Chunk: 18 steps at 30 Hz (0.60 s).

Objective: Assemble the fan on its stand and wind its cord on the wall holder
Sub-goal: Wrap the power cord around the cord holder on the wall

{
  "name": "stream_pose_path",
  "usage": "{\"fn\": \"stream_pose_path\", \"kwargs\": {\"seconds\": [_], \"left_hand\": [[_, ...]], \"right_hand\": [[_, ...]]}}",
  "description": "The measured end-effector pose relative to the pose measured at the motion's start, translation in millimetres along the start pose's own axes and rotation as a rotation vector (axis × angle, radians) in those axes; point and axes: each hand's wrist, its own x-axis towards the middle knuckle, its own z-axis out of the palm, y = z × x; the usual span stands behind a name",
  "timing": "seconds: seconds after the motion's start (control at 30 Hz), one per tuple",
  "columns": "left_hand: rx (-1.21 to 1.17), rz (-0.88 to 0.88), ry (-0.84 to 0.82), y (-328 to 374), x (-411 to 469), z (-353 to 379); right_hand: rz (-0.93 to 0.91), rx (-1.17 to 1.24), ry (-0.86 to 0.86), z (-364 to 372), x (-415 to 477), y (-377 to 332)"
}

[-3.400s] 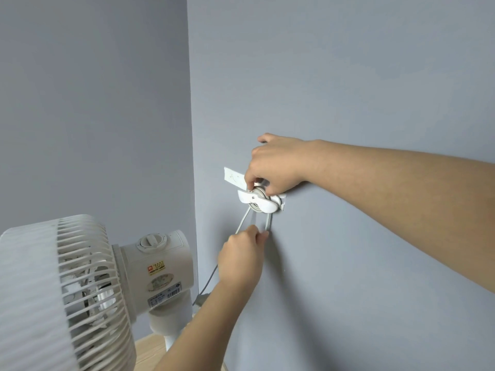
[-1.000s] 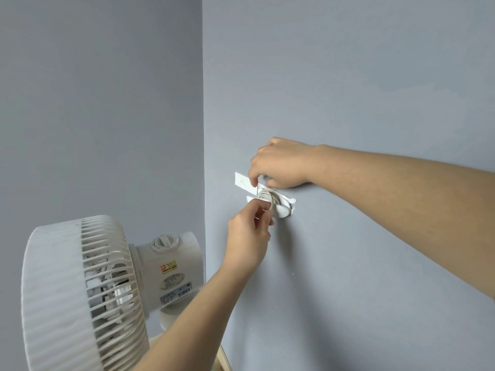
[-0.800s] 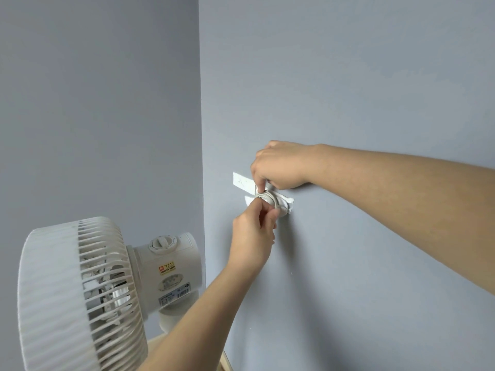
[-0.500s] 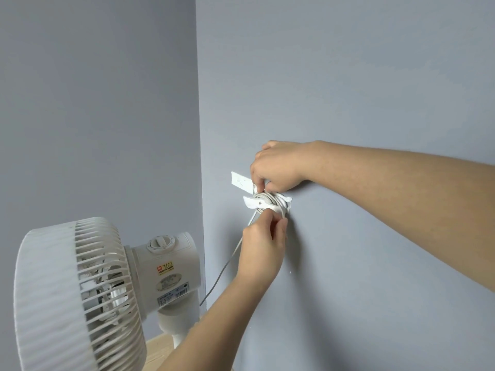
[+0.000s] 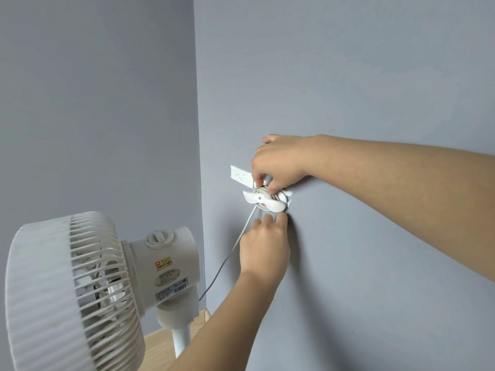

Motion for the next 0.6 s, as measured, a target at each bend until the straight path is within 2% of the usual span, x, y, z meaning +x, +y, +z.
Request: {"fn": "stream_pose_path", "kwargs": {"seconds": [0.13,0.37,0.47,0.6], "left_hand": [[-0.083,-0.096,0.05,-15.1,0.1,15.9],[-0.481,-0.385,-0.056,-24.8,3.3,23.5],[-0.586,-0.401,-0.057,-28.2,2.9,28.5],[-0.51,-0.371,-0.016,-32.0,3.5,31.3]], "right_hand": [[0.001,-0.019,-0.043,-0.1,-3.2,-3.1],[0.018,-0.041,-0.127,4.0,-1.0,-16.3],[-0.008,-0.063,-0.143,3.4,-3.3,-17.9],[0.006,-0.113,-0.176,2.3,-3.5,-20.2]]}}
